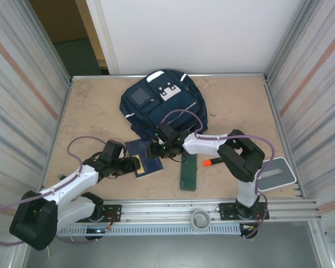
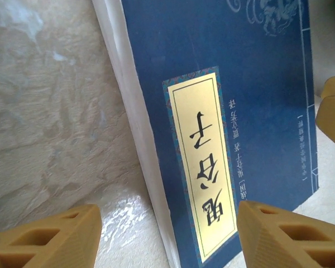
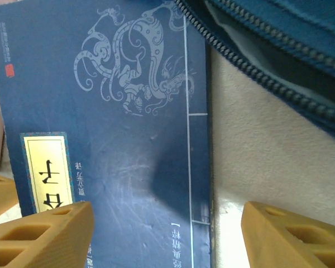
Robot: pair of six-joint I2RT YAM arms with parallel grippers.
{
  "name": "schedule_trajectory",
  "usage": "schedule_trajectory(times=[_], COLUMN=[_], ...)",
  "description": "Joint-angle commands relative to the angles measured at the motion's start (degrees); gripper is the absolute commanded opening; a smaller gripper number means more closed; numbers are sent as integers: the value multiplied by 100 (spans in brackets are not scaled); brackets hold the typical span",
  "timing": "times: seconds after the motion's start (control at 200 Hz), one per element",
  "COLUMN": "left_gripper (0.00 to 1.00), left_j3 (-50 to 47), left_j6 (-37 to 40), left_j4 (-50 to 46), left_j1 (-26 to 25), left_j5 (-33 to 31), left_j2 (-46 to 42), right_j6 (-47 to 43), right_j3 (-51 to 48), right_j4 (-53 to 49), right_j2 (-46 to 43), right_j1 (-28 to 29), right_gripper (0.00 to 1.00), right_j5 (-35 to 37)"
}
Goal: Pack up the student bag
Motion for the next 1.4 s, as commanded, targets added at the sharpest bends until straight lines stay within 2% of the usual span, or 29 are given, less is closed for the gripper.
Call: schedule_trajectory(times=[0.0, 0.22, 0.376, 0.551, 0.691, 0.782, 0.912, 1.152, 1.192, 1.212, 1.282, 1.393], left_gripper=[64, 54, 43, 27, 9, 0, 0, 0, 0, 0, 0, 0], left_j3=[18, -40, -235, -381, -514, -655, -756, -778, -773, -764, -729, -652], left_j6=[210, 260, 70, -235, -310, -350, -437, -1042, -1169, -1237, -1477, -1691], left_j4=[478, 773, 1094, 1014, 910, 1015, 998, 850, 963, 1037, 1385, 2074], left_j1=[-34, -77, -75, -49, 50, 239, 433, 563, 644, 683, 845, 1029], left_j5=[308, 416, 586, 434, 362, 635, 1072, 1859, 2049, 2151, 2444, 2835], left_j2=[207, 553, 451, -151, -610, -728, -1039, -2502, -2729, -2822, -3072, -3002], right_j6=[-102, 45, 138, 133, 96, 73, 26, 114, 145, 163, 320, 767], right_j3=[96, -67, -140, -184, -243, -289, -448, -789, -836, -853, -1000, -1150], right_j4=[-124, 49, 139, 92, 49, 51, 27, 267, 356, 408, 756, 1507], right_j2=[166, 180, 109, 73, -21, -124, -409, -1181, -1325, -1397, -1695, -2015], right_j1=[108, 254, 312, 321, 239, 166, -42, -831, -954, -1024, -1252, -1462], right_gripper=[65, 51, 43, 41, 42, 45, 51, 73, 77, 83, 92, 95], right_j5=[14, -64, -66, -5, -19, -134, -487, -2254, -2517, -2639, -3031, -3559])
